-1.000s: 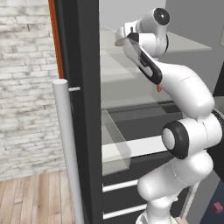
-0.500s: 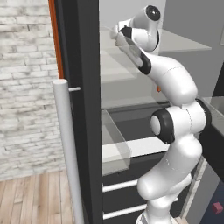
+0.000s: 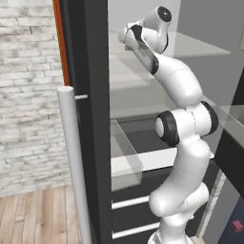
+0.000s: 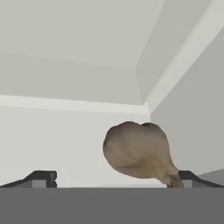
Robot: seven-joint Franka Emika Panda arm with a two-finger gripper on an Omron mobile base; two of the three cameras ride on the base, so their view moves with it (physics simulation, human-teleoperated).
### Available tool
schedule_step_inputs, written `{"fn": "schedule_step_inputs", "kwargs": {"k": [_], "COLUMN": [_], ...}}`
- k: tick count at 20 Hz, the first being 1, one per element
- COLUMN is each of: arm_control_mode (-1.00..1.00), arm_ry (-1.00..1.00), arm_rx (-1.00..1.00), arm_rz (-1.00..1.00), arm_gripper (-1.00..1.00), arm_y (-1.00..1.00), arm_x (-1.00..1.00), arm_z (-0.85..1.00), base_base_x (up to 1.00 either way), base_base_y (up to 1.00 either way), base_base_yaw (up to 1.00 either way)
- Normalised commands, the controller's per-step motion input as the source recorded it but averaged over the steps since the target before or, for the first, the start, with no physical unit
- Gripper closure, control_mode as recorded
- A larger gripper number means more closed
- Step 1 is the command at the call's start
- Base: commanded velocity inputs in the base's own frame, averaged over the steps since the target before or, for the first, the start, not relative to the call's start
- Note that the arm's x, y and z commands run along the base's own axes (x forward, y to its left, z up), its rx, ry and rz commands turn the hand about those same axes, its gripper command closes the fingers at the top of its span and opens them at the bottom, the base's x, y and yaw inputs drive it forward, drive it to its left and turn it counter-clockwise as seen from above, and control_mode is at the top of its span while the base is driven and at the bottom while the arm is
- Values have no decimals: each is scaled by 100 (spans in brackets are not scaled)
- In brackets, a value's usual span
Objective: Retrieve the bottle and the shaker from the cabinet and place them next to the mixing bowl on the counter. Then add garlic from the fridge to the mixing bowl.
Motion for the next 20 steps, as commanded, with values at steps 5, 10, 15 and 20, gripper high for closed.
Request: {"fn": "schedule_step_inputs", "kwargs": {"k": [5,10,15,20], "arm_control_mode": [-100,-100,-100,-100], "arm_ry": [17,22,14,9], "arm_rx": [-2,-2,-1,0], "arm_rz": [1,0,0,0], "arm_gripper": [-100,-100,-100,-100], "arm_y": [11,9,19,4], "arm_x": [33,0,0,-3], "arm_z": [0,-6,-1,0], "base_base_x": [0,0,0,0], "base_base_y": [0,0,0,0], "base_base_yaw": [0,0,0,0]}}
